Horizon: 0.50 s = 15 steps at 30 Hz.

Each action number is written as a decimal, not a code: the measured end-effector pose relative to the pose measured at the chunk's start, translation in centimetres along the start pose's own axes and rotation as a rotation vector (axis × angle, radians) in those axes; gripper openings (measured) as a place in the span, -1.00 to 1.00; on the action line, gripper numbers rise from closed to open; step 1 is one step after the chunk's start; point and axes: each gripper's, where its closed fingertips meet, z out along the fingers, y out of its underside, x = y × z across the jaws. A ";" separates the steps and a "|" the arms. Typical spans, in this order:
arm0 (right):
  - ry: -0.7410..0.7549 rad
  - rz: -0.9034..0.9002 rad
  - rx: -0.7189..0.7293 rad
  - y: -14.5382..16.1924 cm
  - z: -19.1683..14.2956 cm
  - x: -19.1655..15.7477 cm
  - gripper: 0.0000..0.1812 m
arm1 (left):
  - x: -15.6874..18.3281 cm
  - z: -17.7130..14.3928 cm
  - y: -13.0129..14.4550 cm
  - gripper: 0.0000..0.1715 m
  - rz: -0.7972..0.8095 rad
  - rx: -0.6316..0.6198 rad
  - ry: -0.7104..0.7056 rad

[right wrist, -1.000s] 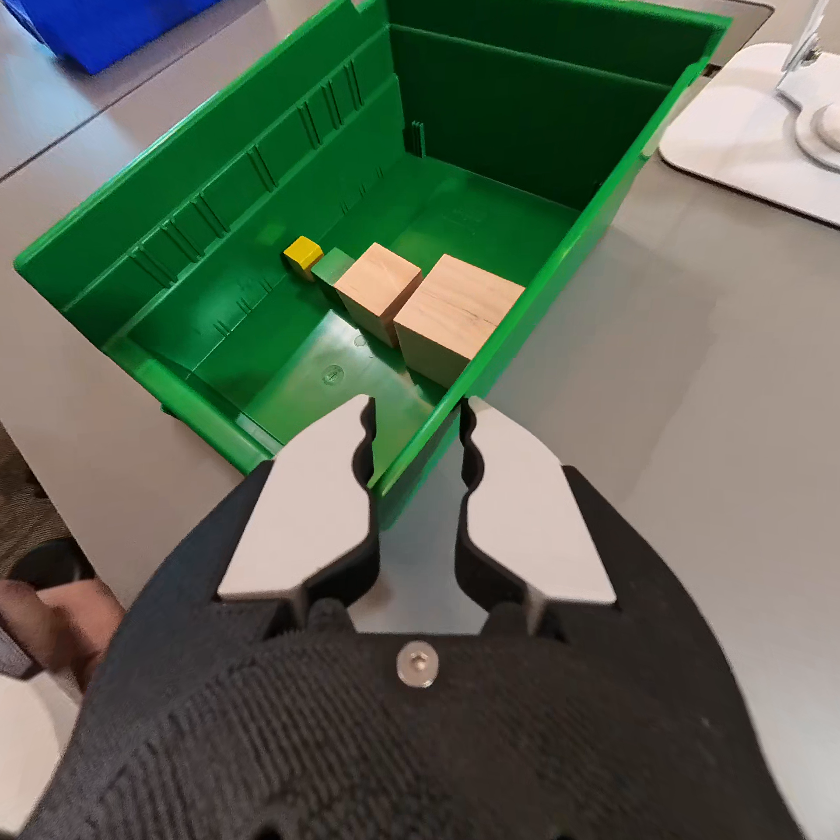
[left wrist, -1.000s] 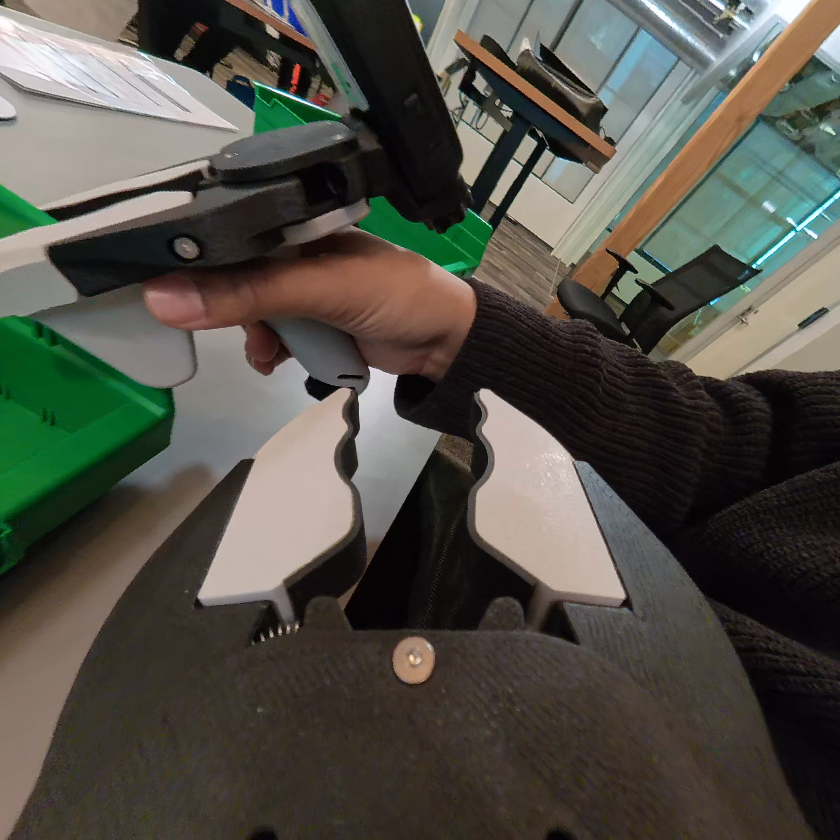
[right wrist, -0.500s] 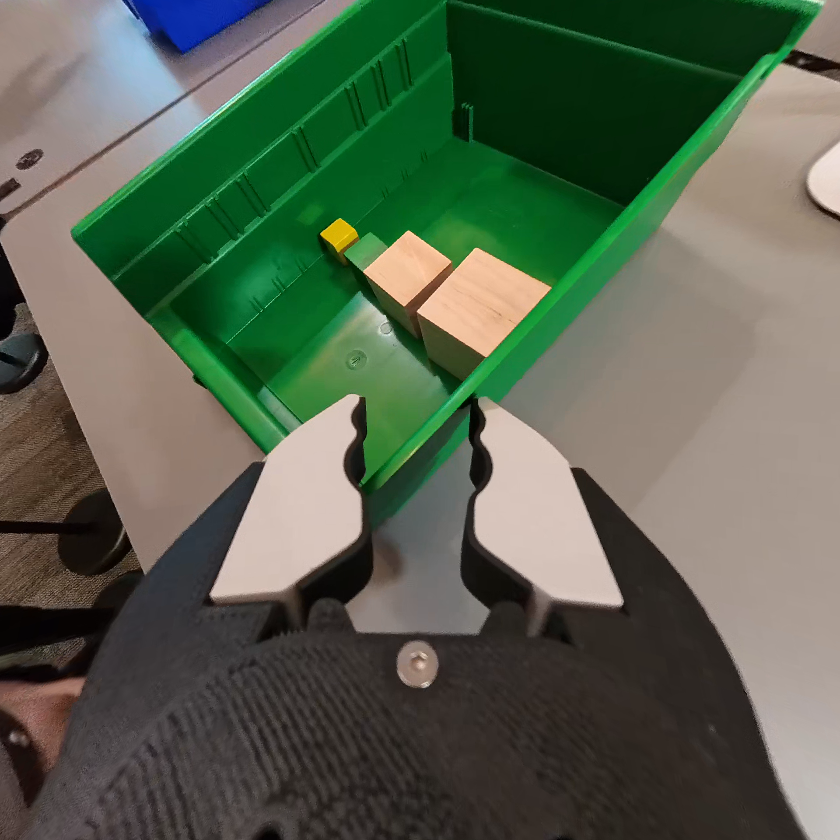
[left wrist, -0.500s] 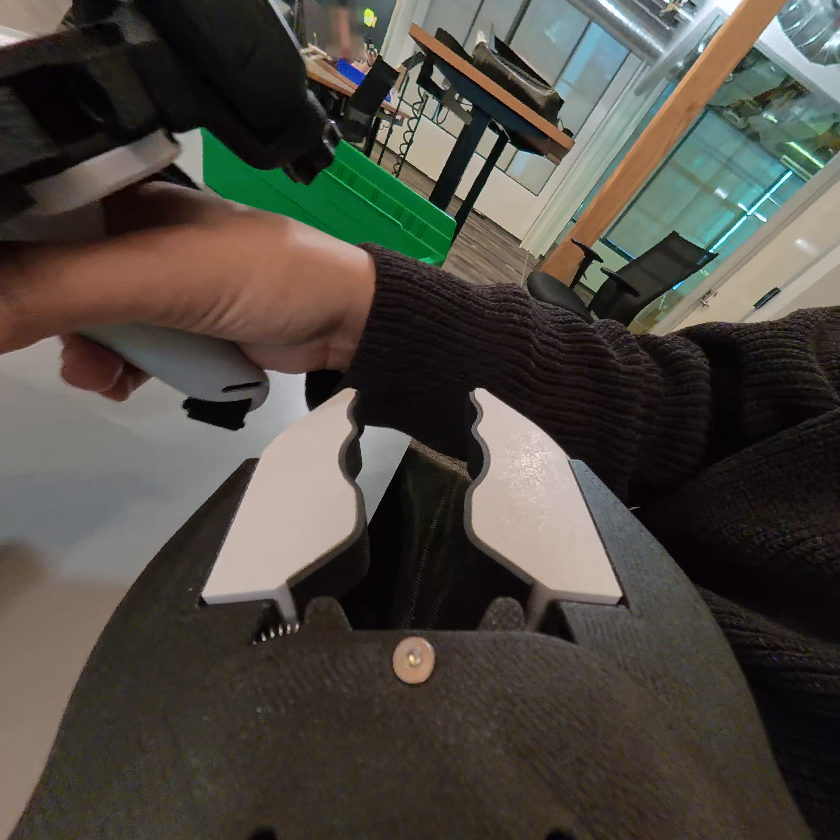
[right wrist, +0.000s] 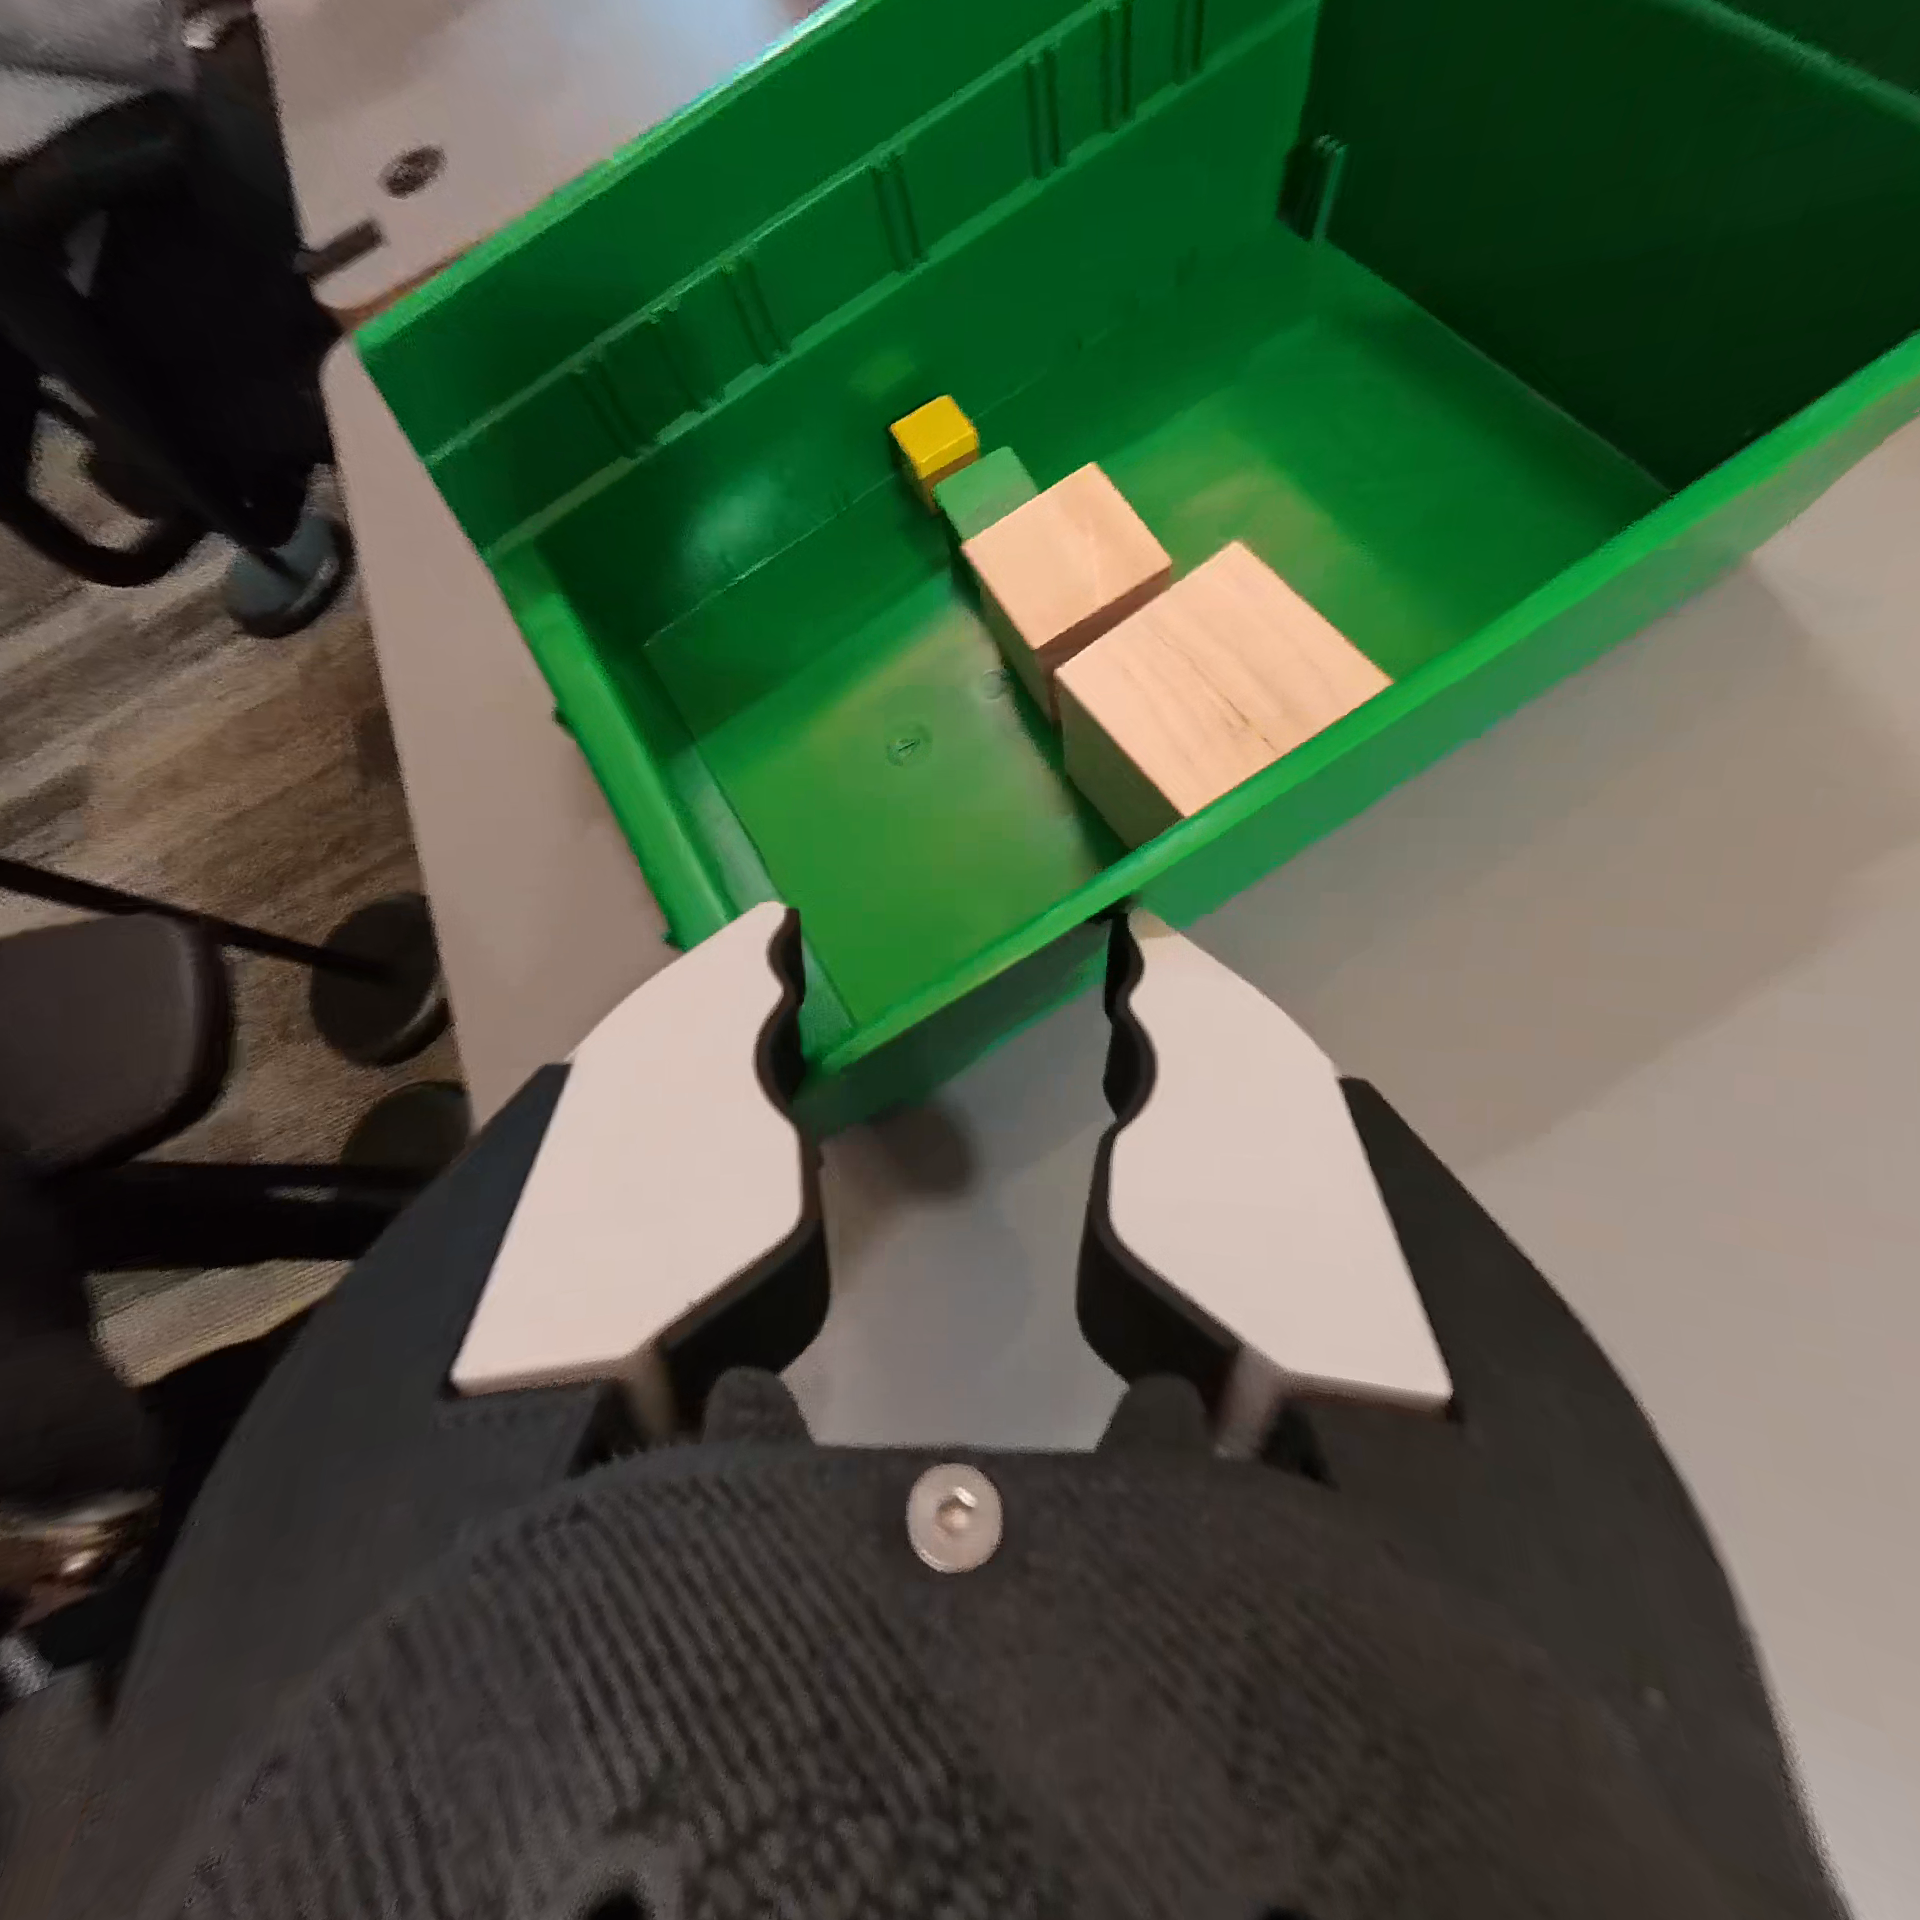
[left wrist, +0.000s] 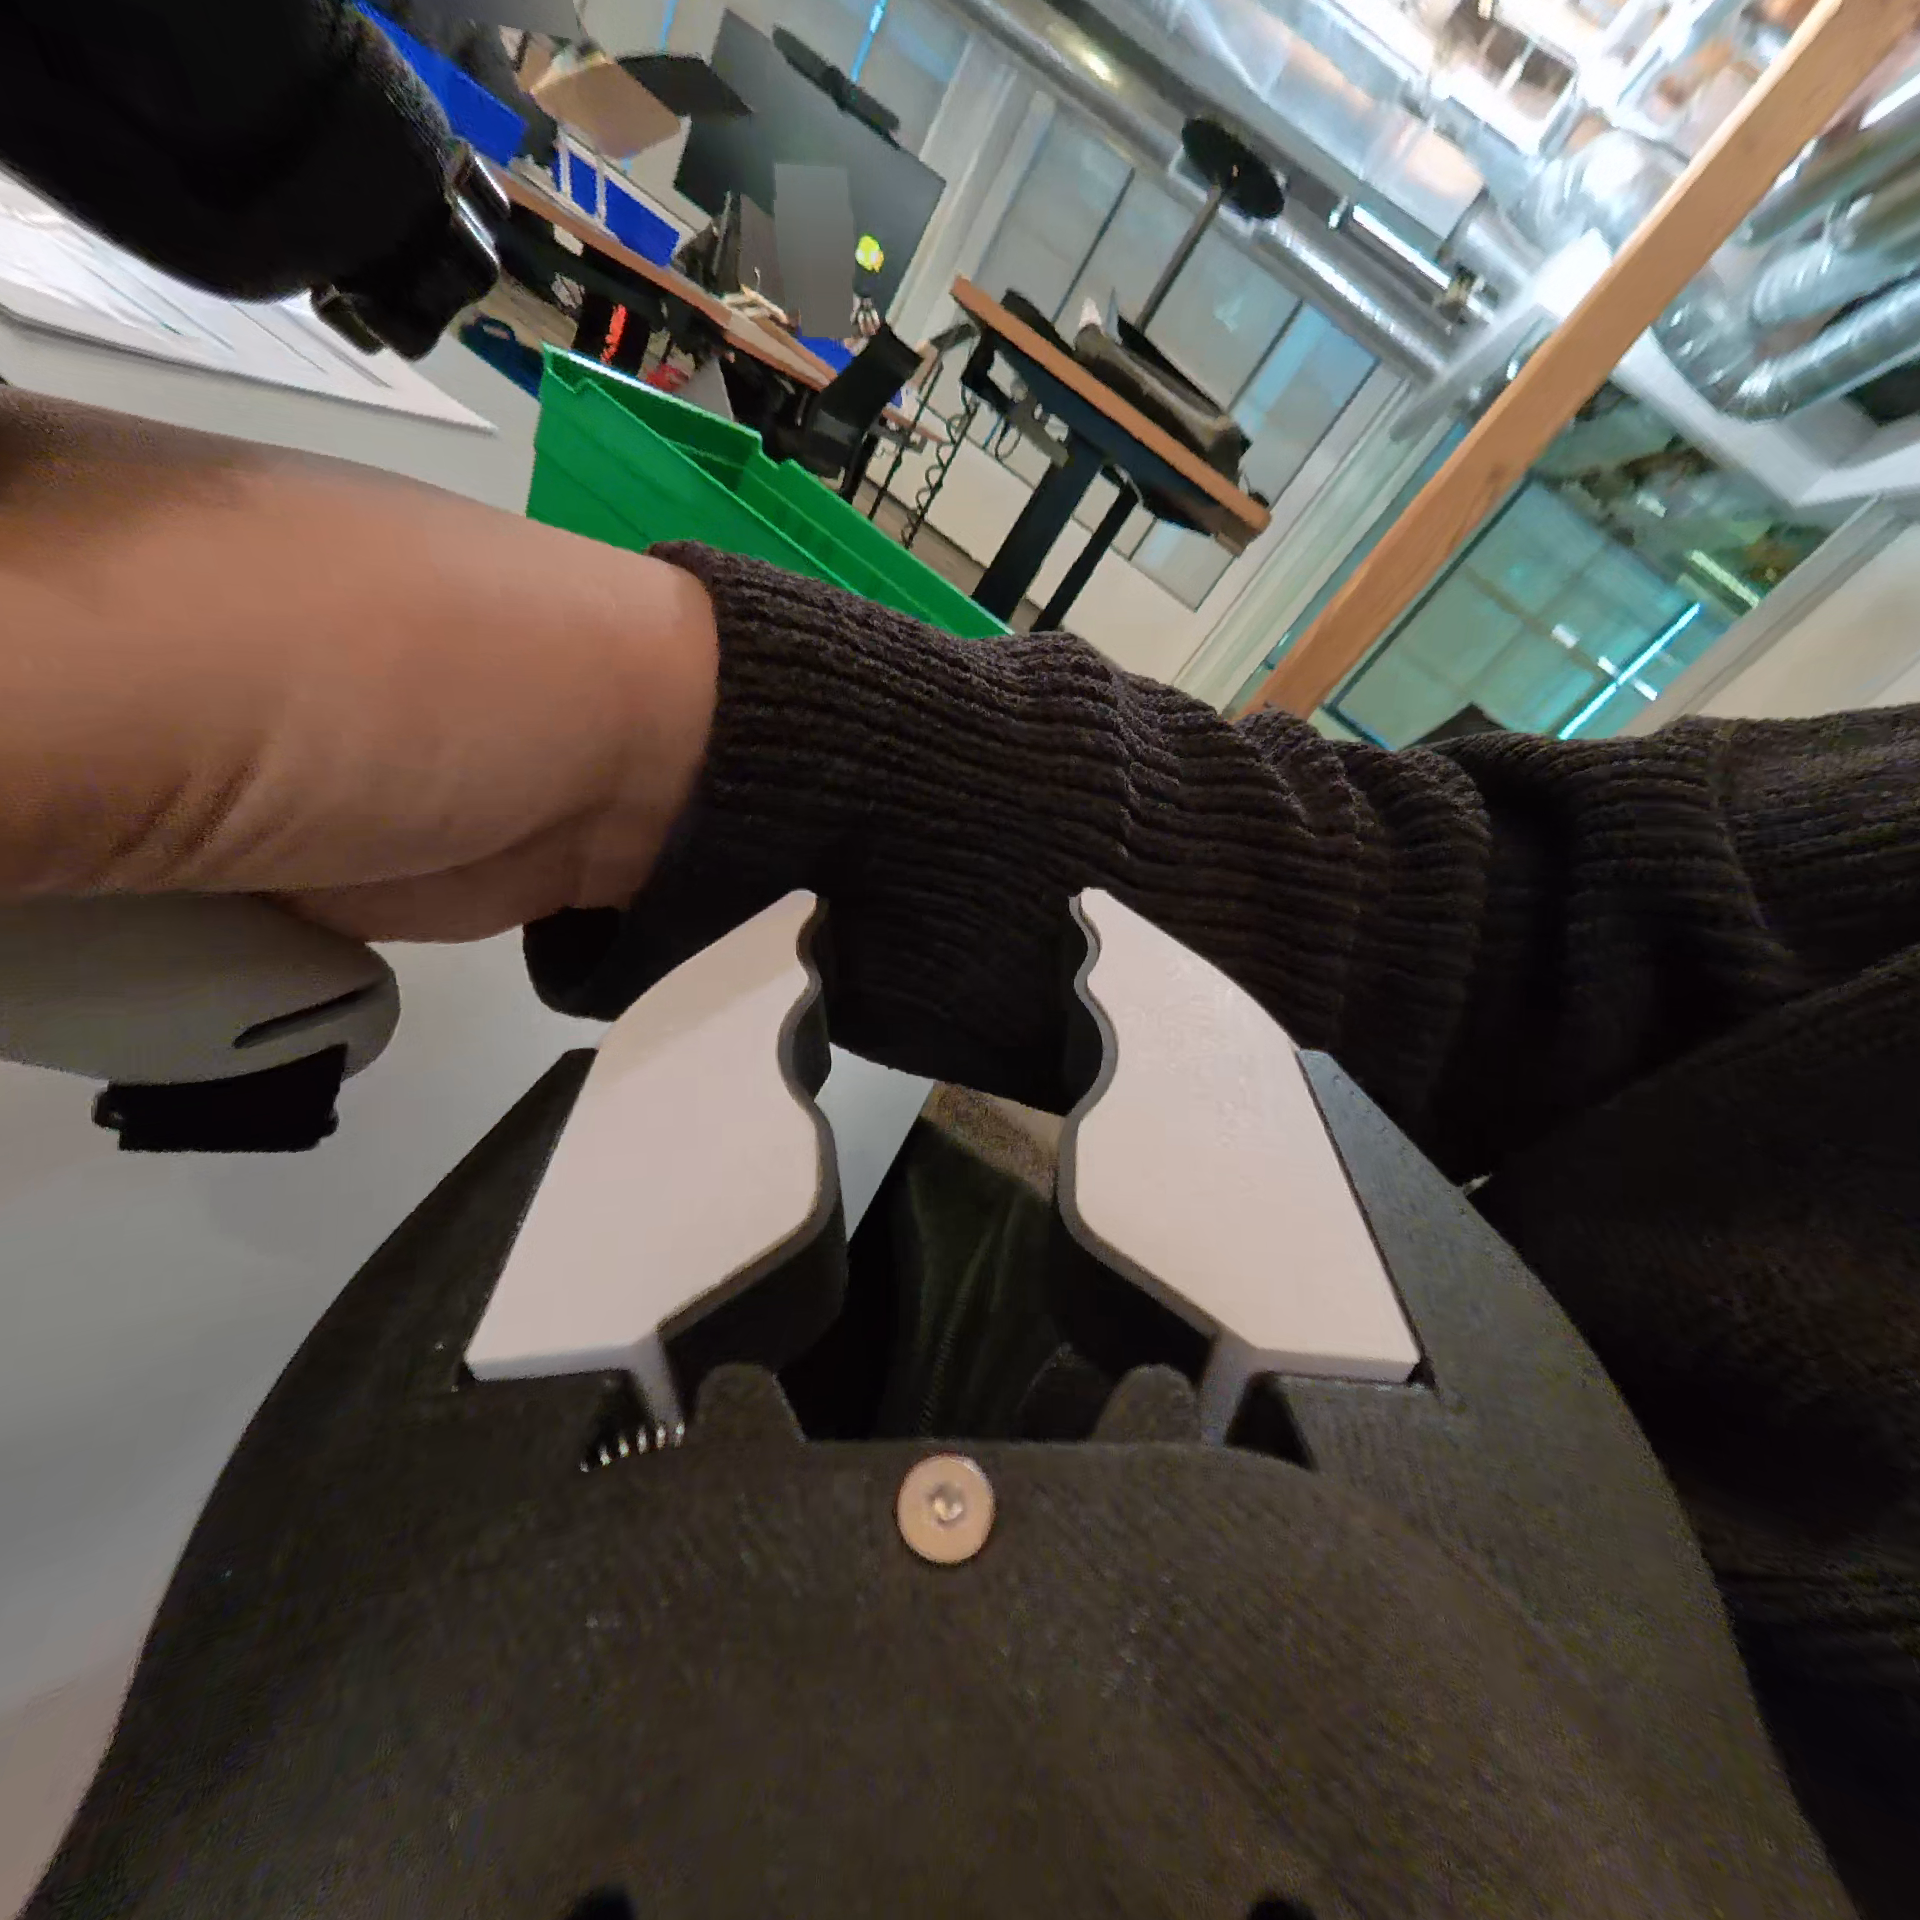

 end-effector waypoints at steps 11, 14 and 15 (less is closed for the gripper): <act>-0.162 0.041 -0.018 -2.1 2.4 -2.0 -0.36 | -2.1 -1.3 -1.9 -0.52 -0.024 0.104 -0.089; -0.192 0.049 -0.019 -2.5 3.0 -2.3 -0.36 | -2.6 -1.7 -2.3 -0.53 -0.053 0.131 -0.099; -0.197 0.048 -0.020 -2.7 3.1 -2.4 -0.36 | -2.7 -1.8 -2.4 -0.52 -0.055 0.138 -0.106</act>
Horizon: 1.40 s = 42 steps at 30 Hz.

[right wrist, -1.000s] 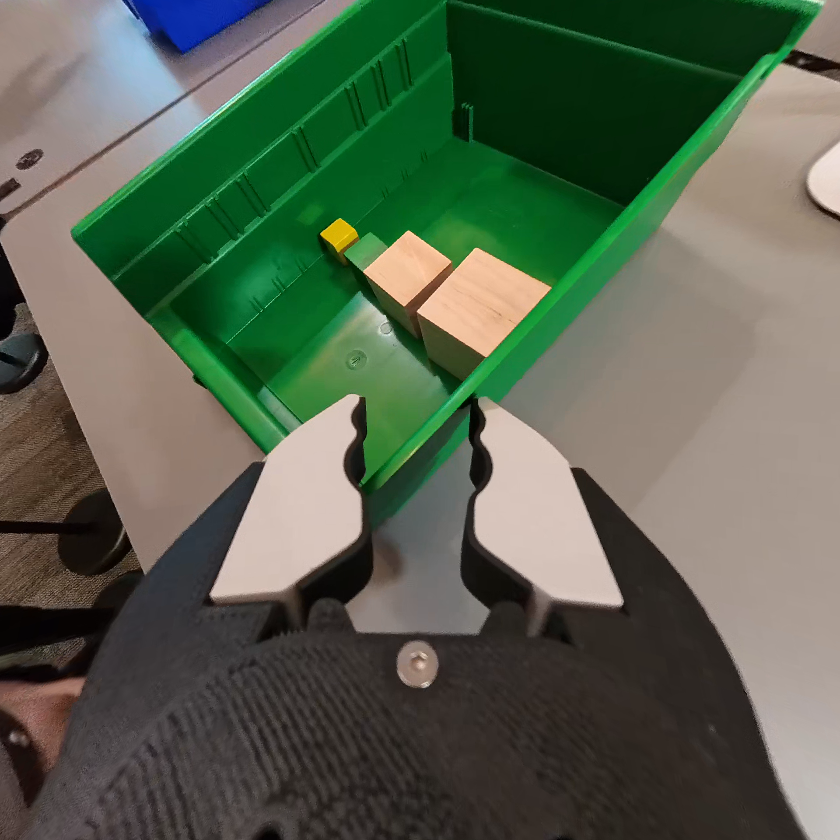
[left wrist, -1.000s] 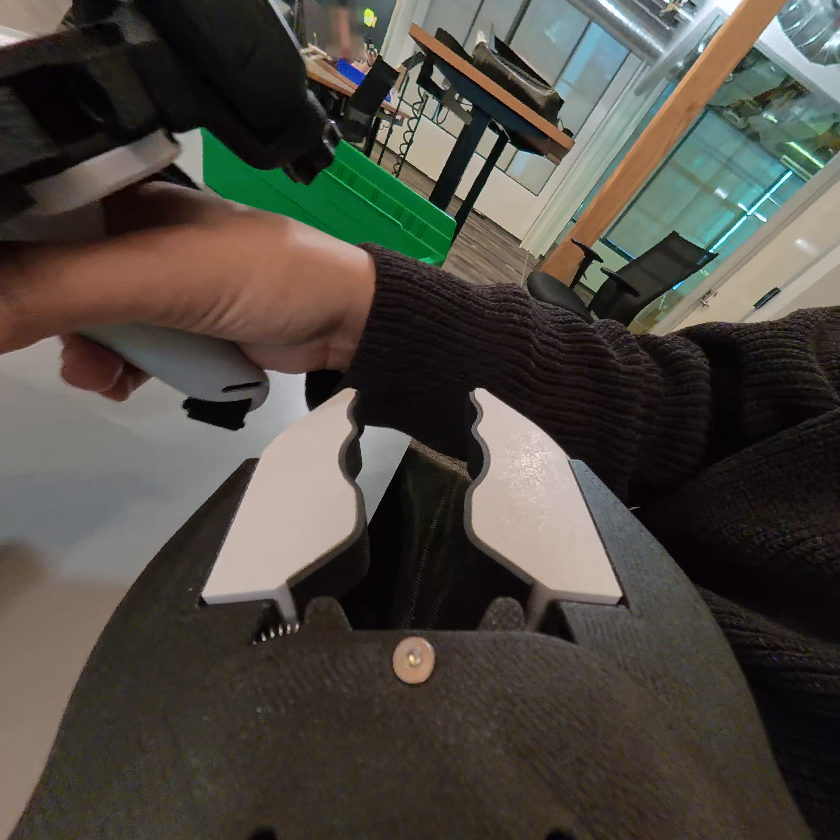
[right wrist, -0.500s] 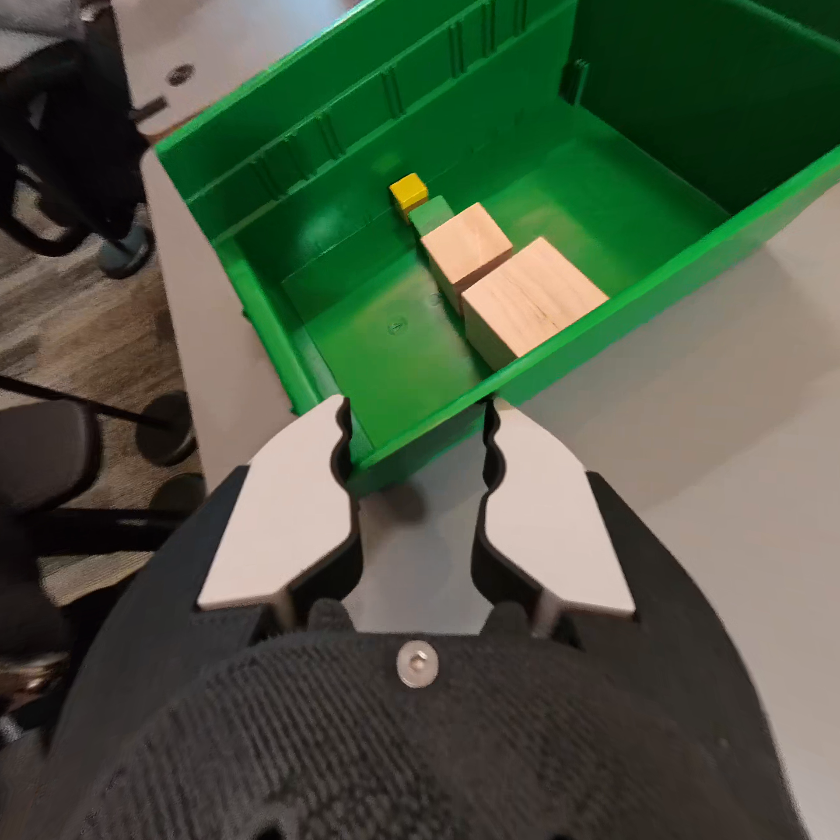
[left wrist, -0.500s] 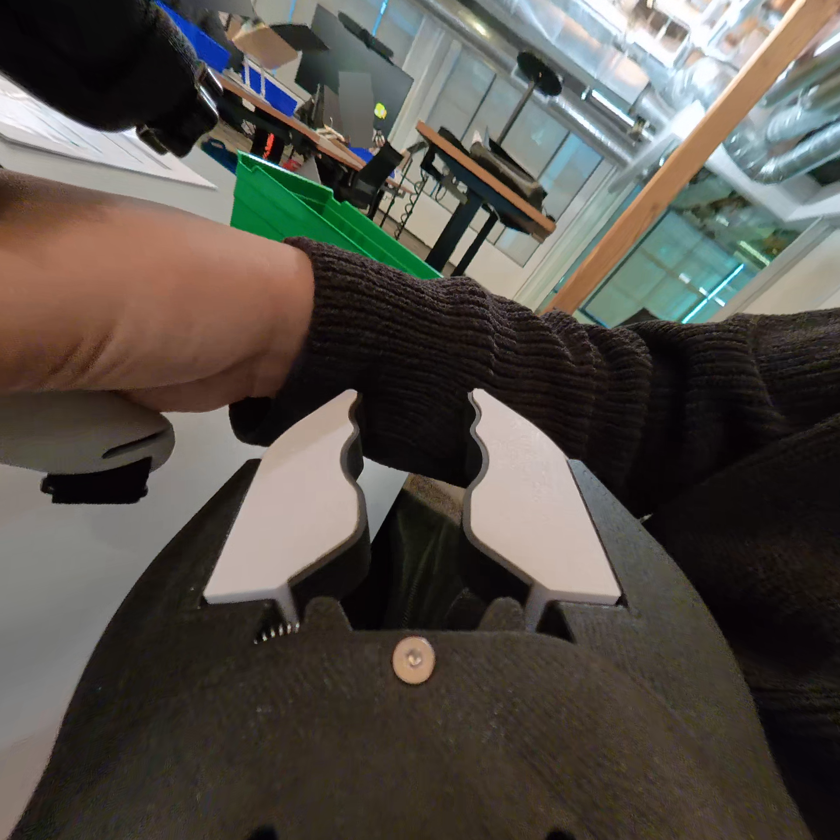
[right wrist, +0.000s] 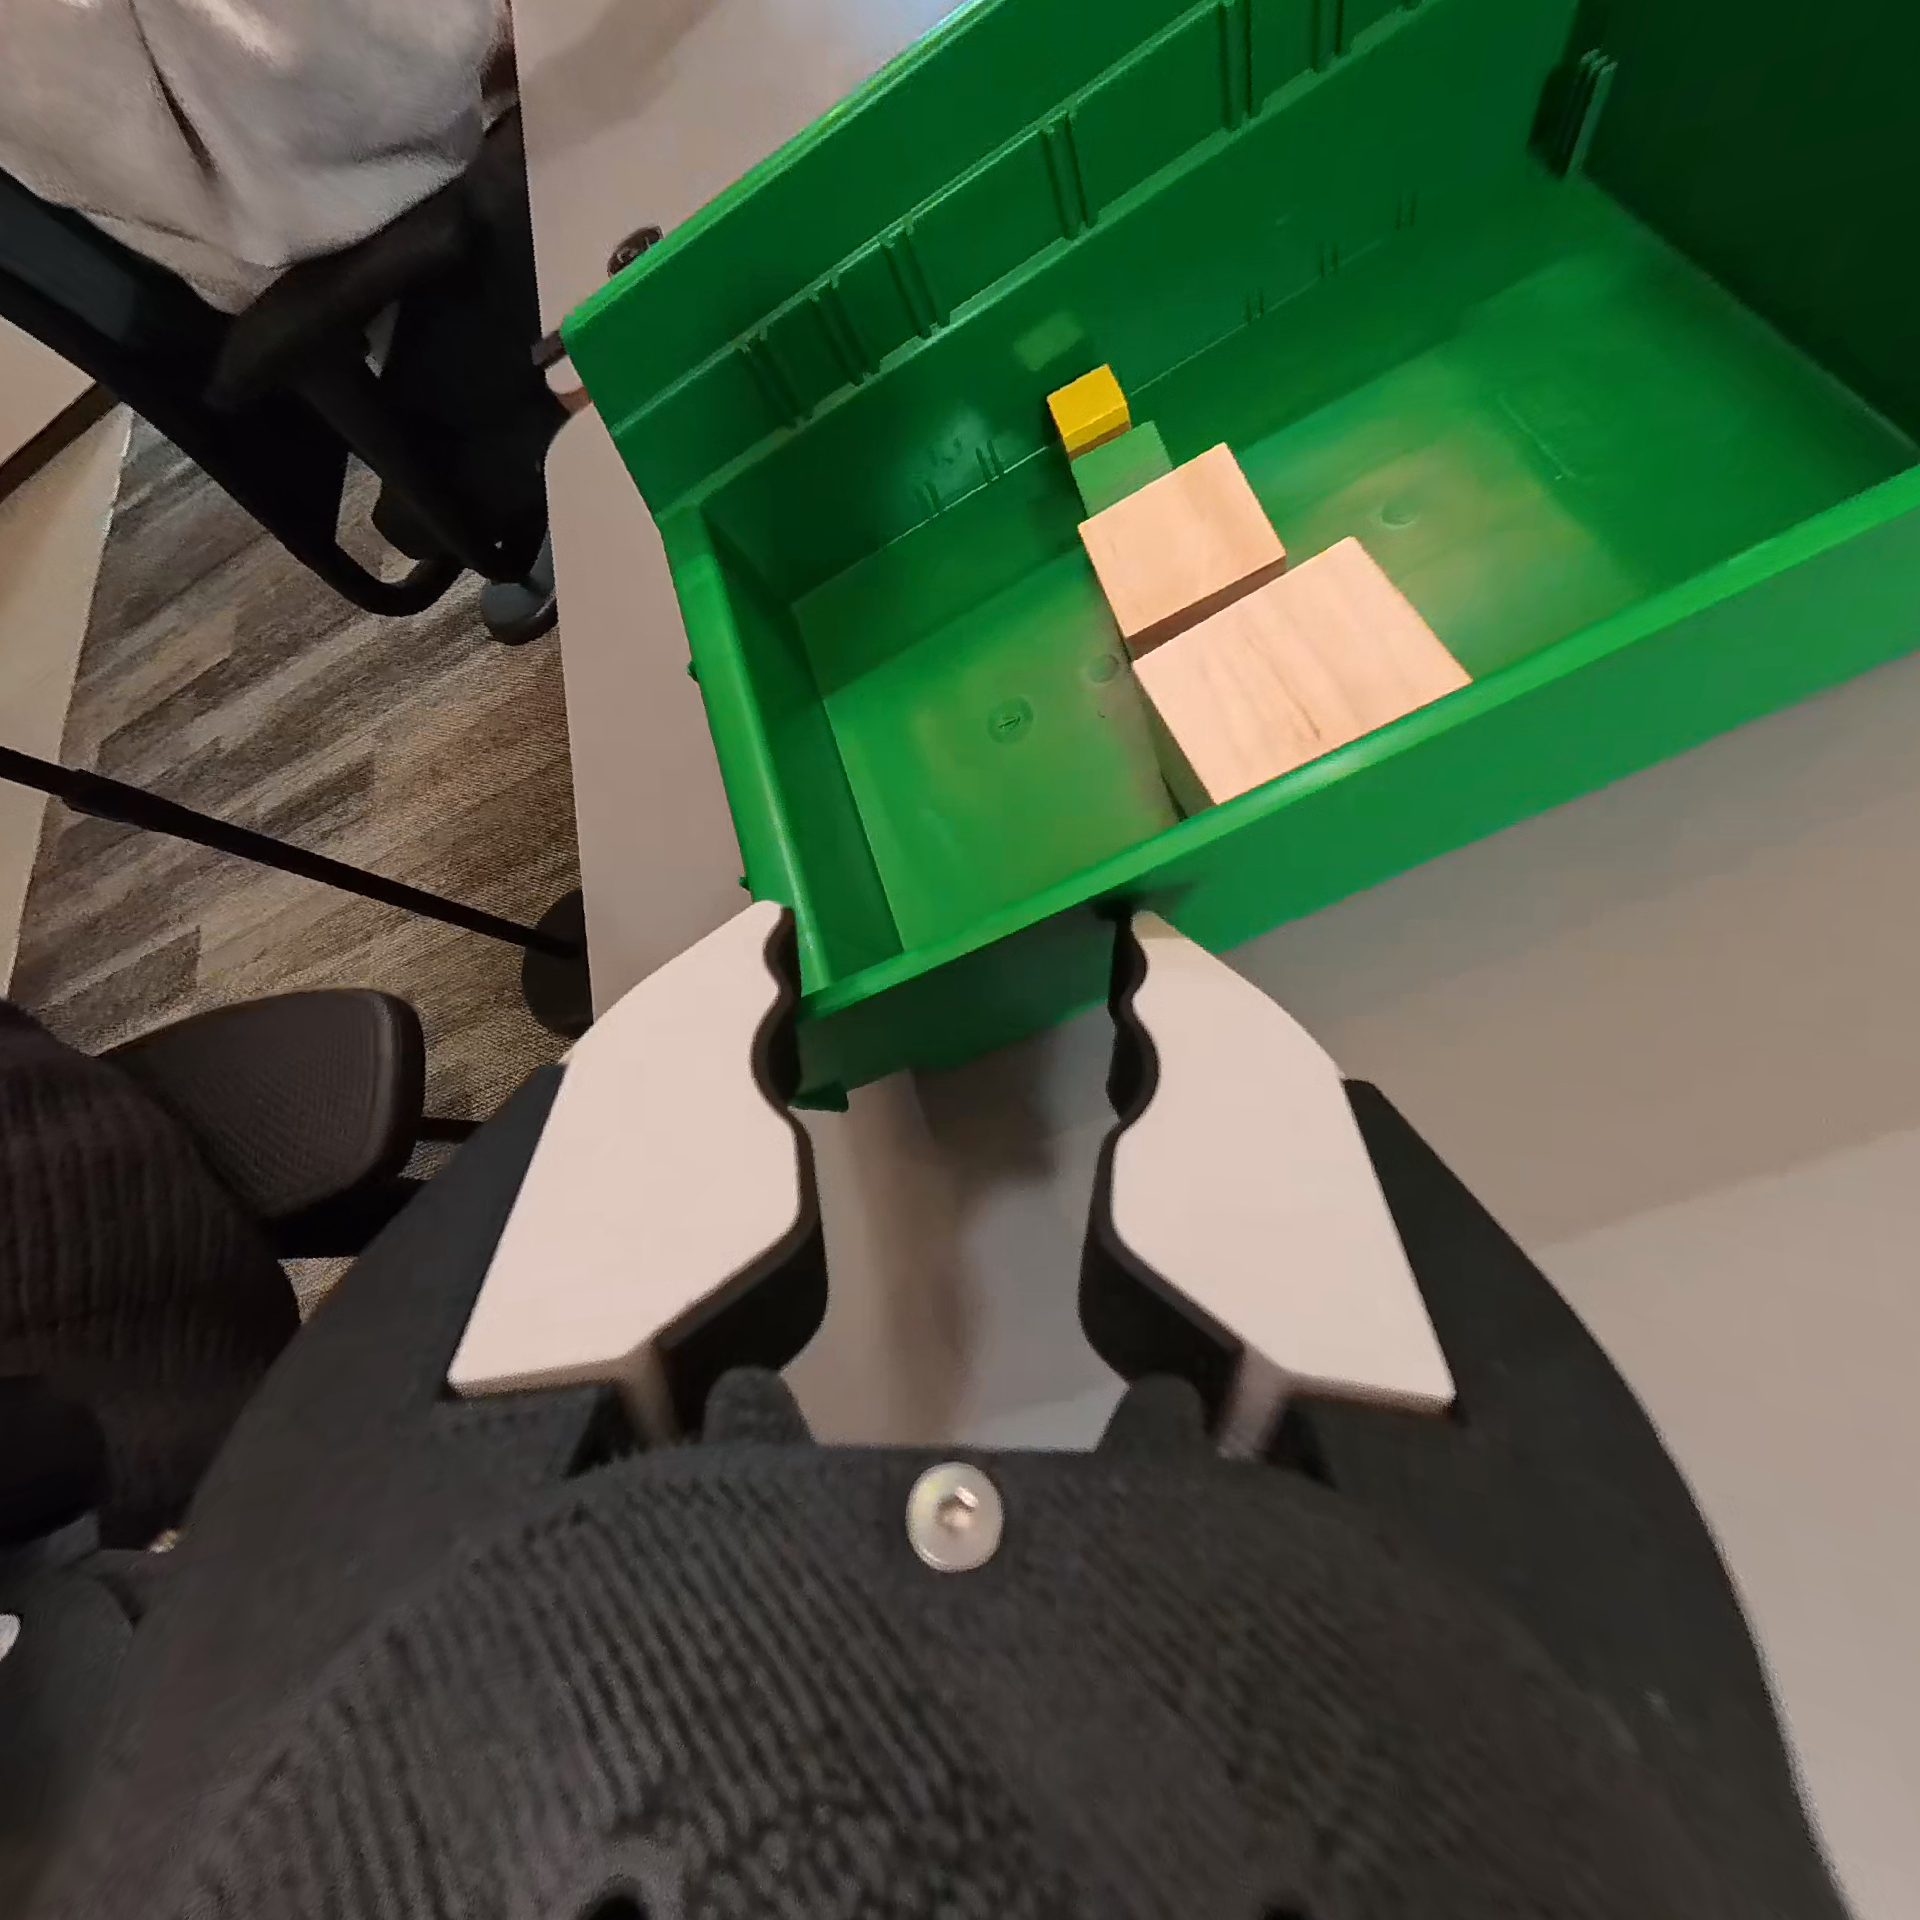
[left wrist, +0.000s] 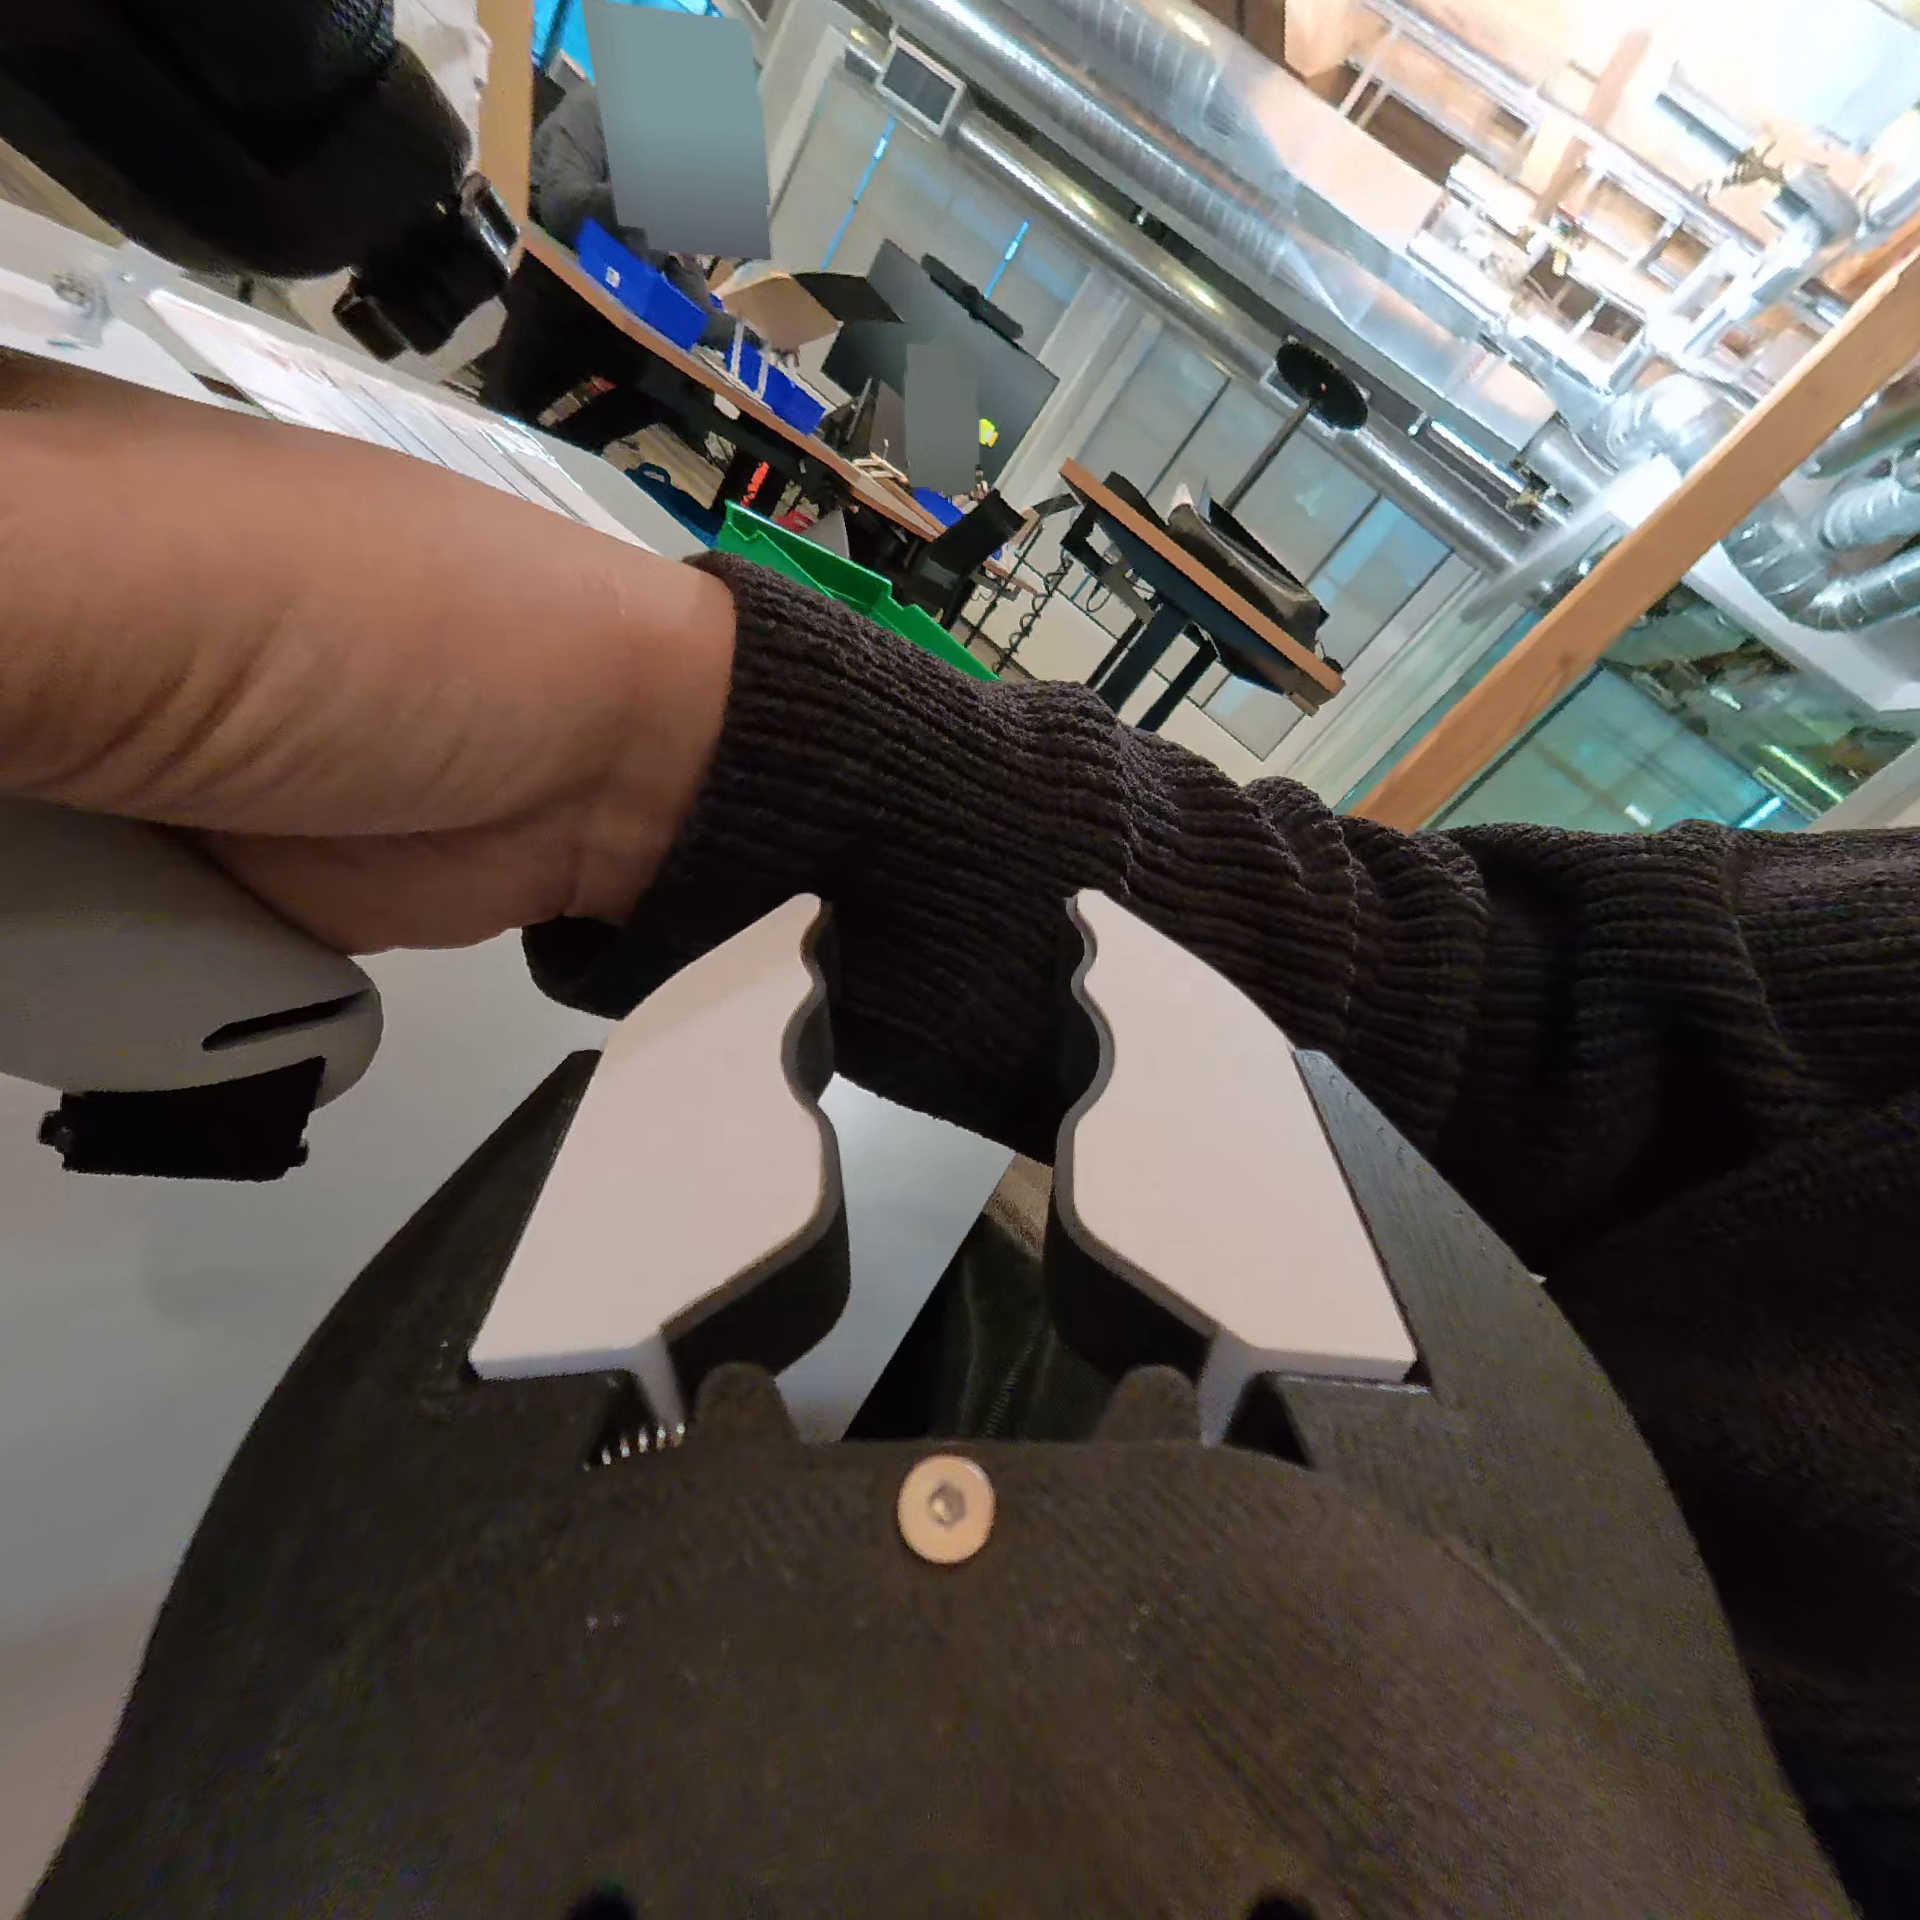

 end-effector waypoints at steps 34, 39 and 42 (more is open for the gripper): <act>0.787 0.286 0.549 15.6 -34.9 9.0 -0.41 | -5.8 -0.5 0.0 -0.40 0.324 -0.110 -0.377; 1.172 0.273 0.727 23.6 -46.4 8.8 -0.54 | -8.6 -3.5 -4.6 -0.32 0.462 -0.009 -0.622; 1.166 0.357 0.738 26.9 -47.8 9.6 -0.51 | -9.0 -6.6 -7.9 -0.27 0.549 0.105 -0.769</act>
